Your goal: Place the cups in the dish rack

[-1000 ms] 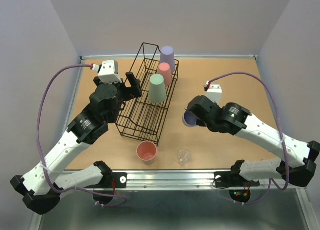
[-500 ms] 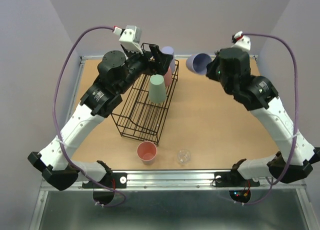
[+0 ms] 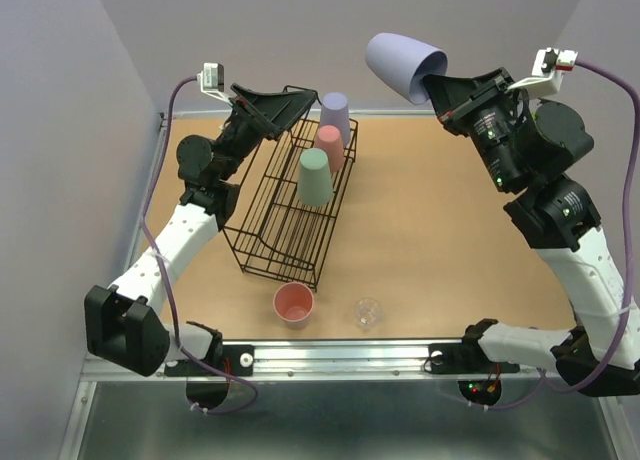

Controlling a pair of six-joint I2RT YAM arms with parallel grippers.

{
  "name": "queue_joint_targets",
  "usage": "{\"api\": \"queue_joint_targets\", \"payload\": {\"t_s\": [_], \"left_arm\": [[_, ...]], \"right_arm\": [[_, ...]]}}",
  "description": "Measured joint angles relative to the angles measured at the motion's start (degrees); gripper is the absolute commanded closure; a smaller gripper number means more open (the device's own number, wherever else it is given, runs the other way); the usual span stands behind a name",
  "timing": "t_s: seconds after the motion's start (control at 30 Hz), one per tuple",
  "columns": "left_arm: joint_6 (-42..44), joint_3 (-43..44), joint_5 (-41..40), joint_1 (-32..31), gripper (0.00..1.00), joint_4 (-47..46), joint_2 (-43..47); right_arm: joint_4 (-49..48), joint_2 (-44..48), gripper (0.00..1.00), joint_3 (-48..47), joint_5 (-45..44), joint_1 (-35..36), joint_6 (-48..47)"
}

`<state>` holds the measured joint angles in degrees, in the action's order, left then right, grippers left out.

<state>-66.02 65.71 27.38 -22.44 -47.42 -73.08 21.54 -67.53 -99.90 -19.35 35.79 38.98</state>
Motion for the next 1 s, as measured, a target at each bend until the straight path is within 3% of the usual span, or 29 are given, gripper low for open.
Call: {"api": "queue_joint_targets", "payload": {"t_s": [0.13,0.3,1.0], "left_arm": [[-11.06,-1.66,1.53,0.39,0.01,-14.67,-2.14],[-18.05,-0.74,2.99,0.42,0.01,-22.75,-4.55],[-21.11,1.81,4.2,0.42,0.02,-25.88,-9.97]], "right_arm": [[-7.21,1.95,1.0,4.5,4.94,0.0,4.5],[-11.74,0.11,0.99,8.35,9.66,0.0,8.39],[-19.71,-4.04,1.0,12.83,20.44,0.0,14.64]]}}
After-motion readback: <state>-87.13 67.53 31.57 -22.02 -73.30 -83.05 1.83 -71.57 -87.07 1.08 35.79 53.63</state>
